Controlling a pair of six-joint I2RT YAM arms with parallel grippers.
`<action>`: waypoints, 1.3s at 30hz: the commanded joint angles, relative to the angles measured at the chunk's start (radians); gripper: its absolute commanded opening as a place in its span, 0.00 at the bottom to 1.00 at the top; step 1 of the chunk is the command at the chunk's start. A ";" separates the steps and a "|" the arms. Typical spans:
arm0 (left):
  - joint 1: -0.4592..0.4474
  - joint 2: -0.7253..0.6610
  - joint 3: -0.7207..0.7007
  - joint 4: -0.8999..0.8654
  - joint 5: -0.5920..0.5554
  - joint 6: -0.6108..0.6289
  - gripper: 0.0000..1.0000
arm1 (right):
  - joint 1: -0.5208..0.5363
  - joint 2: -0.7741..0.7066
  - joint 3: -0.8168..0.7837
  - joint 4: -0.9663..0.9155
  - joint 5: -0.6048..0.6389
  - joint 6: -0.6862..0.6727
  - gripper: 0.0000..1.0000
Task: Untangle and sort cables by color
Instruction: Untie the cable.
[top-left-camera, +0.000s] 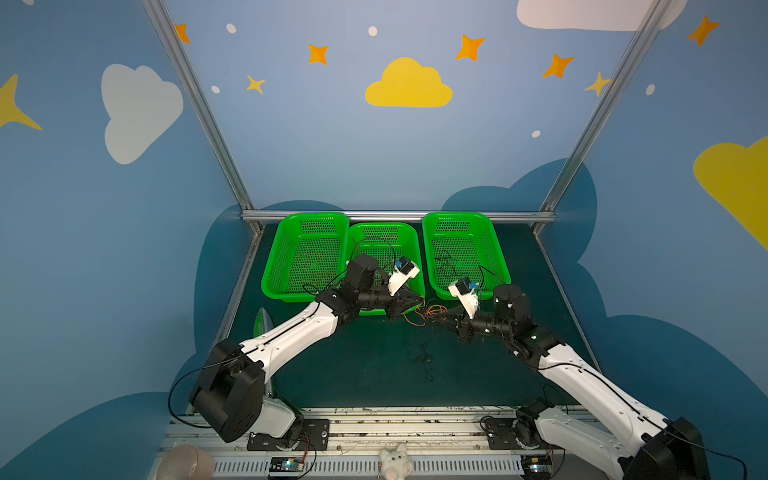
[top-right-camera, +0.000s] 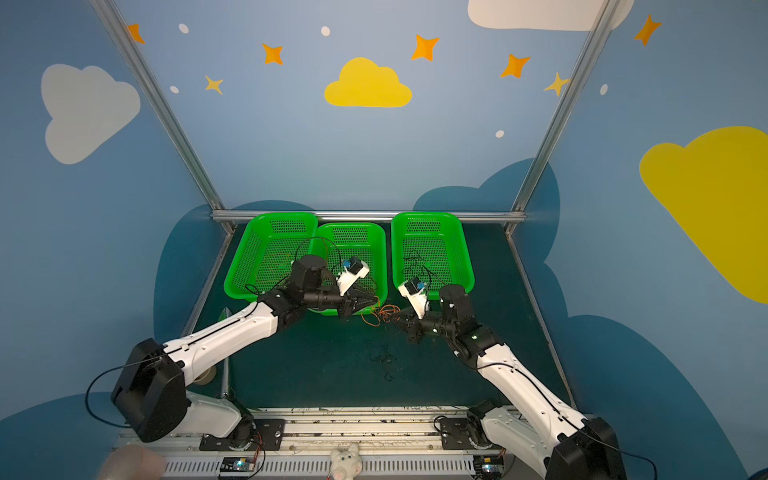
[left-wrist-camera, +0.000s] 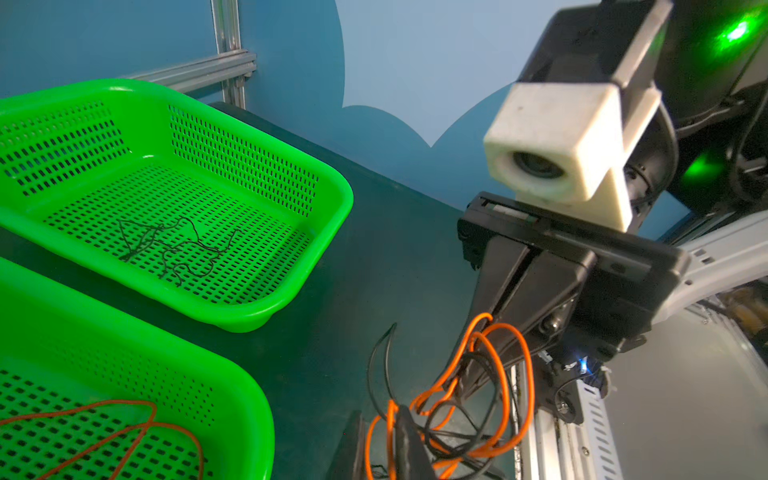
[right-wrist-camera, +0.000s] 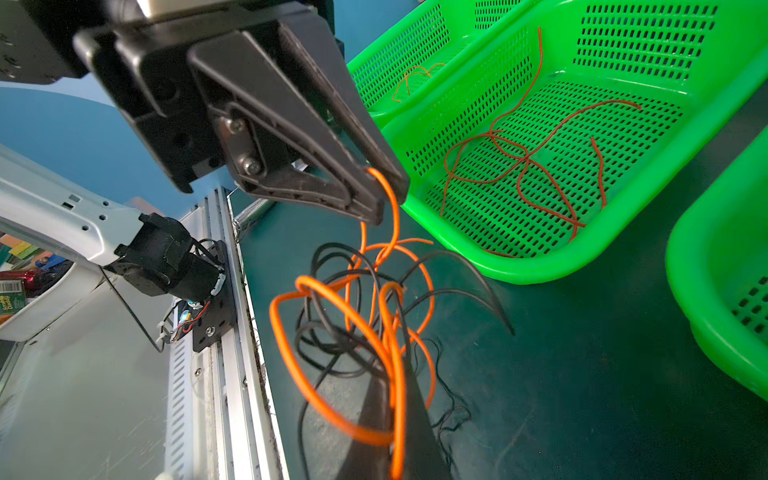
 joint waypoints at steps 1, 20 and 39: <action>-0.003 -0.014 0.039 -0.029 -0.060 0.042 0.03 | 0.005 0.002 -0.020 0.007 0.046 0.032 0.00; 0.000 -0.282 -0.005 0.011 -0.279 0.106 0.03 | 0.004 0.154 -0.046 -0.099 0.164 0.174 0.07; -0.072 -0.244 0.014 0.115 -0.219 0.055 0.03 | 0.013 0.029 -0.087 -0.089 0.114 0.173 0.49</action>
